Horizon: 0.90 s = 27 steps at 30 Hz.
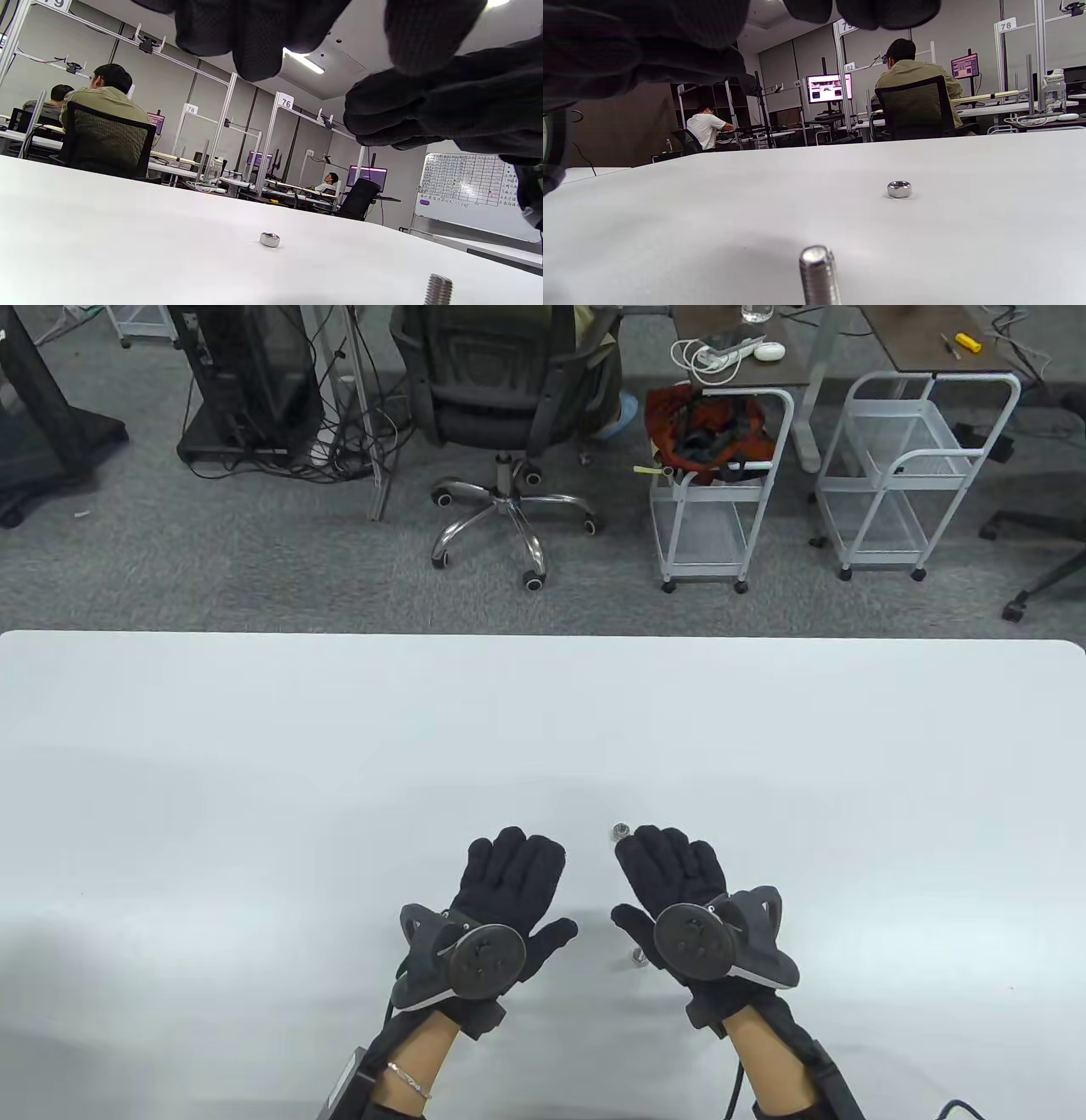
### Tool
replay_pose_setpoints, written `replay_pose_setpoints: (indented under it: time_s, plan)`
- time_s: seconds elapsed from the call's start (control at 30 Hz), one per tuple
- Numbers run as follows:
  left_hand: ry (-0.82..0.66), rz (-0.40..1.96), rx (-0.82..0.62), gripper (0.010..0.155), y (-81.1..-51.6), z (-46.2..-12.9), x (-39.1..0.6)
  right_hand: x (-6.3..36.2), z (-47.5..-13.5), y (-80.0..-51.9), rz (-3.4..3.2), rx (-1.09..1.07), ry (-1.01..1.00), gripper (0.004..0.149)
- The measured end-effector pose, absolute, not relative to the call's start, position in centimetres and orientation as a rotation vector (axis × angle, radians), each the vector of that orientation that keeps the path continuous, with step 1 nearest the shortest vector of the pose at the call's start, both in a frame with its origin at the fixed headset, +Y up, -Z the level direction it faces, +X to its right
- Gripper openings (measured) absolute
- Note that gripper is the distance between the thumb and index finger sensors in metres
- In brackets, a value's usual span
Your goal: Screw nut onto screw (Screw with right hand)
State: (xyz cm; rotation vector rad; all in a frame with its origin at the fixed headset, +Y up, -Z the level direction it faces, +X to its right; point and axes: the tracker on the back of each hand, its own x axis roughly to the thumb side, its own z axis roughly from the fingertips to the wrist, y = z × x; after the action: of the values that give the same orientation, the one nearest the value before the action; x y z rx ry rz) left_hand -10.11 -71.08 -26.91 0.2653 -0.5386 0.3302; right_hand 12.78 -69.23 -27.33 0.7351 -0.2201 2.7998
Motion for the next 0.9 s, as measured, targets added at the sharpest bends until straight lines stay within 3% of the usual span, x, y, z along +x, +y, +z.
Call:
replay_pose_setpoints:
  time_s: [0.9]
  plan:
    - [-0.532, 0.326, 0.264, 0.074, -70.73, -26.84, -10.28, 12.77, -27.50, -69.32, 2.805, 0.721, -0.173, 0.070]
